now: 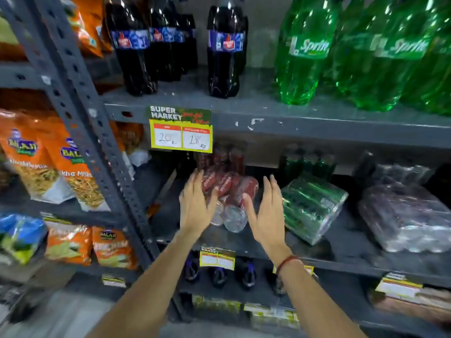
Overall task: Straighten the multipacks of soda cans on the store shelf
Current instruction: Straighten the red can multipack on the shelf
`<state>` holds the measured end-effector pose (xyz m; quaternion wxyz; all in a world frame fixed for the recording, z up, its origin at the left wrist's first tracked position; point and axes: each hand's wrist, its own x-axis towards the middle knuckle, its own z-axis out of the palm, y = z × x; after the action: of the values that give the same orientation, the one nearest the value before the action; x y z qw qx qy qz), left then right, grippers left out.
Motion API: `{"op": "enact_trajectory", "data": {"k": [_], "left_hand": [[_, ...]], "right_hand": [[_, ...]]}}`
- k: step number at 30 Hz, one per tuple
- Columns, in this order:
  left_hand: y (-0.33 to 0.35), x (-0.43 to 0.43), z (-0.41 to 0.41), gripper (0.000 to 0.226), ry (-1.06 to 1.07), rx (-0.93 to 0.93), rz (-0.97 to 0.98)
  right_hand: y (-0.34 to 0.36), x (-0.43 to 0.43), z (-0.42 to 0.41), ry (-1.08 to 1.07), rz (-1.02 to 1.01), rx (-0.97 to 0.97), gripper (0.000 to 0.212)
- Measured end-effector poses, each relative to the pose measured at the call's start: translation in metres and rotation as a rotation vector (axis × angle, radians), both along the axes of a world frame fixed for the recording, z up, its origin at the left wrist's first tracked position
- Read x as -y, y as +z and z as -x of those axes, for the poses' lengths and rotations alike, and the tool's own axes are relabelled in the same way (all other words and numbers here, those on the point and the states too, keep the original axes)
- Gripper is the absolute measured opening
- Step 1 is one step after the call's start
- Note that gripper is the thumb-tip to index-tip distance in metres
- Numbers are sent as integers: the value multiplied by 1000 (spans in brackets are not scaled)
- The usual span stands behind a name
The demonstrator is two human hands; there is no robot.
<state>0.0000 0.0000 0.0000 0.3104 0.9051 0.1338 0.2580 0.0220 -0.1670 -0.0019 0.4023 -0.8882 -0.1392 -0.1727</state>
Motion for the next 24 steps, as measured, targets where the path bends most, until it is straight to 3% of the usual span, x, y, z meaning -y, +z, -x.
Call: {"op": "enact_trajectory", "data": {"k": [3,6,8,11,15,16,21,24], "left_hand": [[1,-25,-43,62,6,-255,113],[-10,-48,-70,73,-51,-513,255],[-19,-55,-77,91,-37,-527,310],[-15,-57,-74,84,-10,-503,516],[-23,-56,-67,59,-49,-388,578],[-26,-56,-64,57,-61,-346,567],[-43,-61,-39,66,-212,-126,652],[-55,-59,-37,51,-271,-78,667]], "right_hand": [[-5,-15,-29,1,-204,-522,86],[-15,-30,-50,-4,-473,-982,105],[-23,-33,-56,35,-546,-1086,80],[-28,-30,-58,41,-589,-1079,39],[-33,-25,-53,56,-595,-990,33],[-35,-26,-50,74,-594,-942,36],[-51,-21,-42,150,-473,-638,99],[-55,-13,-40,161,-417,-559,111]]}}
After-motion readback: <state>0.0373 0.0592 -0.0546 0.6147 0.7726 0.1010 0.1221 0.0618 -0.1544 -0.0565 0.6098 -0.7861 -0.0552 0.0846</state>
